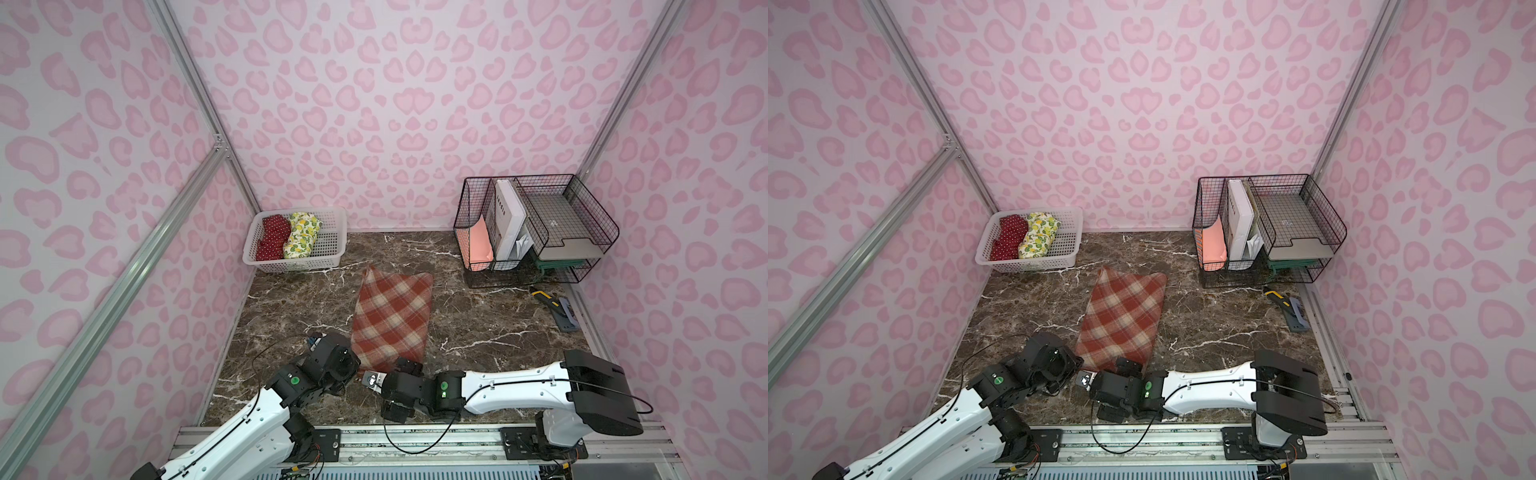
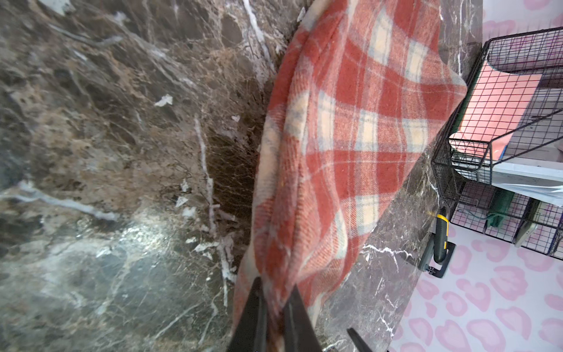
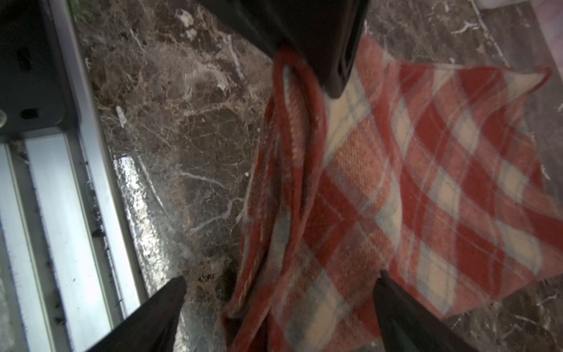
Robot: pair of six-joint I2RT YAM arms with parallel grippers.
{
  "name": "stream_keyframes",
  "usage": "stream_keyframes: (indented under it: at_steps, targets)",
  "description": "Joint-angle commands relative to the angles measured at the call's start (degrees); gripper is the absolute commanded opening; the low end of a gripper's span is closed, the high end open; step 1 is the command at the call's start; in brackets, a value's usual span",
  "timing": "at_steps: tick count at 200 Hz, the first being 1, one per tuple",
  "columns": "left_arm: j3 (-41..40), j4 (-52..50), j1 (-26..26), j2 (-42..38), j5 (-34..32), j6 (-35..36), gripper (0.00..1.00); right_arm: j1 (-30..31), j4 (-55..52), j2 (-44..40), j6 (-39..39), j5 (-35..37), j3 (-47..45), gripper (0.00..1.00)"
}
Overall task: Roll up the skirts
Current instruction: Roll the skirt at the center of the board.
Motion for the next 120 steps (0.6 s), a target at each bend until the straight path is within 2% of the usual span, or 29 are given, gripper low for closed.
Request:
stream_keyframes:
  at_steps: [1, 83, 98, 120]
  targets:
    - [0.35, -0.46, 0.08, 0.47, 0.52, -0.45, 0.0, 0.39, 4.28, 1.46, -0.37, 2.3, -0.14, 1.0]
    - [-1.14, -0.16, 0.05, -0.85, 0.71, -2.91, 0.0, 1.77, 8.04, 13.08, -0.93, 20.55, 2.11, 1.0]
    - [-1.75, -0.43, 0.03, -1.56, 0.5, -3.42, 0.0, 2.48, 9.26, 13.48, -0.2, 23.11, 1.24, 0.94]
    - [-2.46, -1.63, 0.03, -2.83, 0.02, -4.19, 0.0, 3.9, 10.72, 11.09, 0.96, 28.14, -0.47, 0.8]
